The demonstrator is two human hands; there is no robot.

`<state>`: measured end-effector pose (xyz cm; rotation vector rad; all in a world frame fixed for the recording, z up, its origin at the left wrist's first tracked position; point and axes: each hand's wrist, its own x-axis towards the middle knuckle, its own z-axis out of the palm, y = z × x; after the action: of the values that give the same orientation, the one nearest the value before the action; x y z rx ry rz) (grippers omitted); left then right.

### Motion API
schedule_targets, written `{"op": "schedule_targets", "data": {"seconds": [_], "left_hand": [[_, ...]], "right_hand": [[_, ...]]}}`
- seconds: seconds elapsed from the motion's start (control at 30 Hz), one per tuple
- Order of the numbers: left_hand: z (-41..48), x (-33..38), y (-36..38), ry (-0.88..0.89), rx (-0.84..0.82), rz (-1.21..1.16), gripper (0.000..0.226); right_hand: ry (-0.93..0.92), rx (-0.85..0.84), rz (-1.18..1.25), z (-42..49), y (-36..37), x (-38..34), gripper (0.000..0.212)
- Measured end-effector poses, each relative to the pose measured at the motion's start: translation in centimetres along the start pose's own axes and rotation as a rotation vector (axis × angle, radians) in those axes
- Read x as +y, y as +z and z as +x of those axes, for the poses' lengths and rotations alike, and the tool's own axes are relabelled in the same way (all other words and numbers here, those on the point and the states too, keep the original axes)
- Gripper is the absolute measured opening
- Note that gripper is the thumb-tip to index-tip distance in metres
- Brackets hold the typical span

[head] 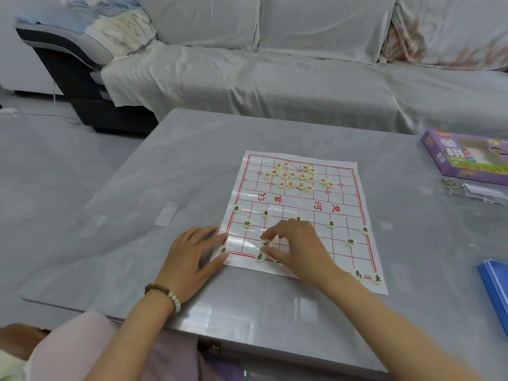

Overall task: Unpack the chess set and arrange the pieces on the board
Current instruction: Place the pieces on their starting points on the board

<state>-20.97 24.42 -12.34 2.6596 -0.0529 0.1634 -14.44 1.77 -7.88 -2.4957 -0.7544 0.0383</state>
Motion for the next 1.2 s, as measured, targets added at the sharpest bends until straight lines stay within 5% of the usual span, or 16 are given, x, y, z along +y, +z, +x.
{"op": "schedule_targets", "data": {"seconds": [0.53, 1.2], "left_hand": [[-0.2, -0.8, 0.7, -0.035, 0.035, -0.061, 0.076], [-0.1, -0.7, 0.7, -0.046, 0.024, -0.045, 0.076]], "right_hand": [[-0.104, -0.12, -0.12, 1.9, 2.6, -2.0, 0.027], [-0.057, -0.006, -0.15, 1.2, 3.4, -2.5, 0.029]]}}
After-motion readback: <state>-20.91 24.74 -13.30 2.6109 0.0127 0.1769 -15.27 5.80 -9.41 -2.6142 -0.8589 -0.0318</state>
